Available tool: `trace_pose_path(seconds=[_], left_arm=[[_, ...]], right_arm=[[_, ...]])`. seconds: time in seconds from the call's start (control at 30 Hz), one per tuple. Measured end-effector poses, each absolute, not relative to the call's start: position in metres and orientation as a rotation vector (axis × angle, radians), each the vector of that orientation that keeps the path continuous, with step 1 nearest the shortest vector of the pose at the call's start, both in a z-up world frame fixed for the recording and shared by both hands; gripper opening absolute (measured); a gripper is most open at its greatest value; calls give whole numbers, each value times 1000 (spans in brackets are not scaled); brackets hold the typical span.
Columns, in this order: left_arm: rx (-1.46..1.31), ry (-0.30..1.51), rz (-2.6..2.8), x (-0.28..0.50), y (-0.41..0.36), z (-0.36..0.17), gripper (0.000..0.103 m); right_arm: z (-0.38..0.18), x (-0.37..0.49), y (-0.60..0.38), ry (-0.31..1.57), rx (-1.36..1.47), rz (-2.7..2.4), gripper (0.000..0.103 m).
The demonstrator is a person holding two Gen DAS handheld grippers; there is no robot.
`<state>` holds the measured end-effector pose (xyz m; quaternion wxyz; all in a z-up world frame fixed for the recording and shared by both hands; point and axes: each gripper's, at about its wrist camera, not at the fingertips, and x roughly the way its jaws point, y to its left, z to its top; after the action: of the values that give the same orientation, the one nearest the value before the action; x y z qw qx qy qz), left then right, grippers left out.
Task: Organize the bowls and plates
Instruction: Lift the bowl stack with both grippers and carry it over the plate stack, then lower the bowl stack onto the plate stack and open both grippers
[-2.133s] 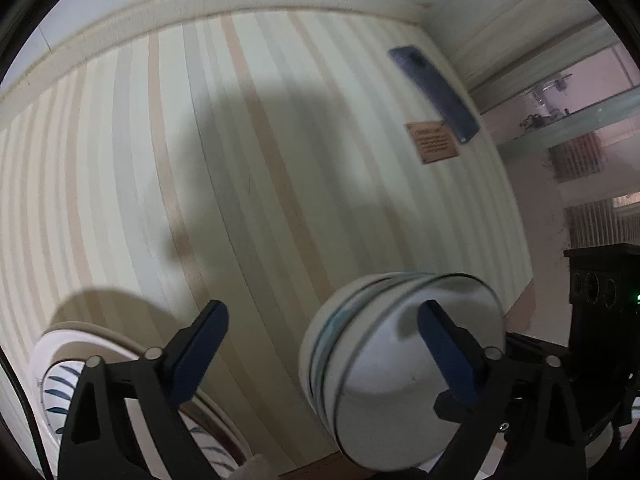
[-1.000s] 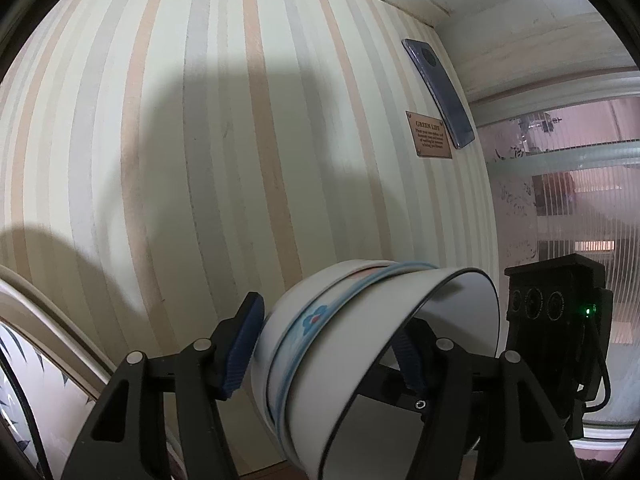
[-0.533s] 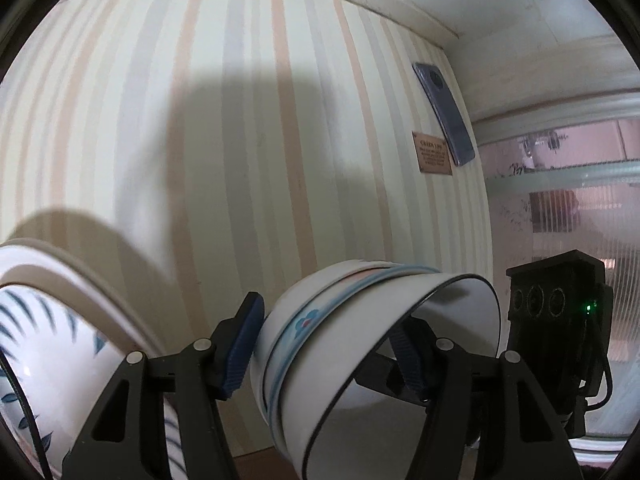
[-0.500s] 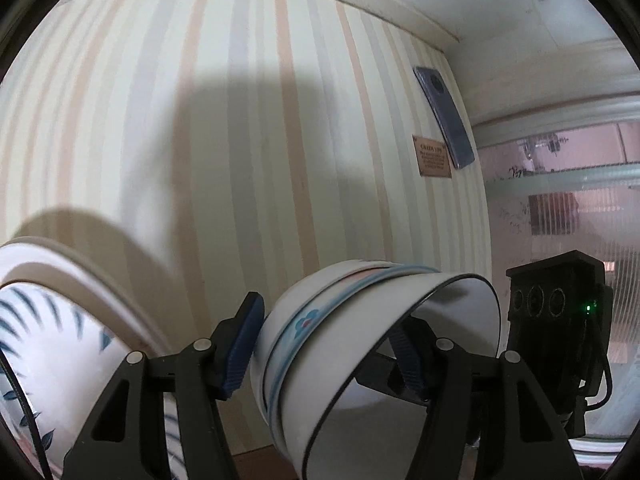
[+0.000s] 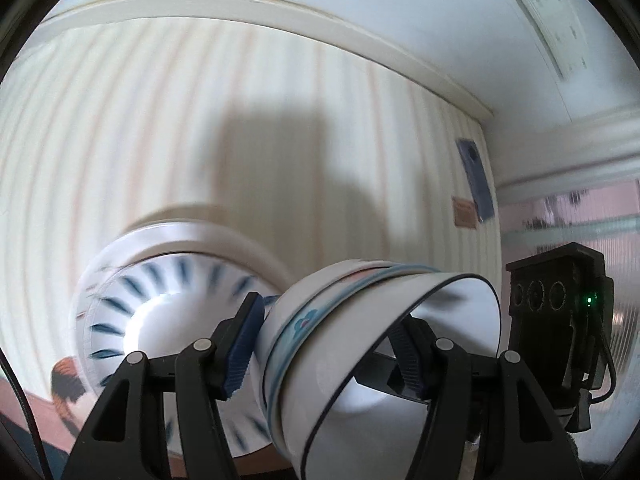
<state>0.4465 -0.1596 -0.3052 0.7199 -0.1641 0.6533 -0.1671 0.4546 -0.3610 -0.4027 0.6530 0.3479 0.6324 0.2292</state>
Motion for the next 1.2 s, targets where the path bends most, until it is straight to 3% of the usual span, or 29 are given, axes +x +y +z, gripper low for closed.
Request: trace_pose_path(seconds=[0.53, 1.2], left_arm=[[-507, 1430, -190, 427, -70, -338, 59], [-472, 1437, -186, 428, -68, -348, 59]], right_arm=[[-431, 465, -275, 1562, 645, 656, 61], [-439, 470, -259, 1581, 577, 609, 62]])
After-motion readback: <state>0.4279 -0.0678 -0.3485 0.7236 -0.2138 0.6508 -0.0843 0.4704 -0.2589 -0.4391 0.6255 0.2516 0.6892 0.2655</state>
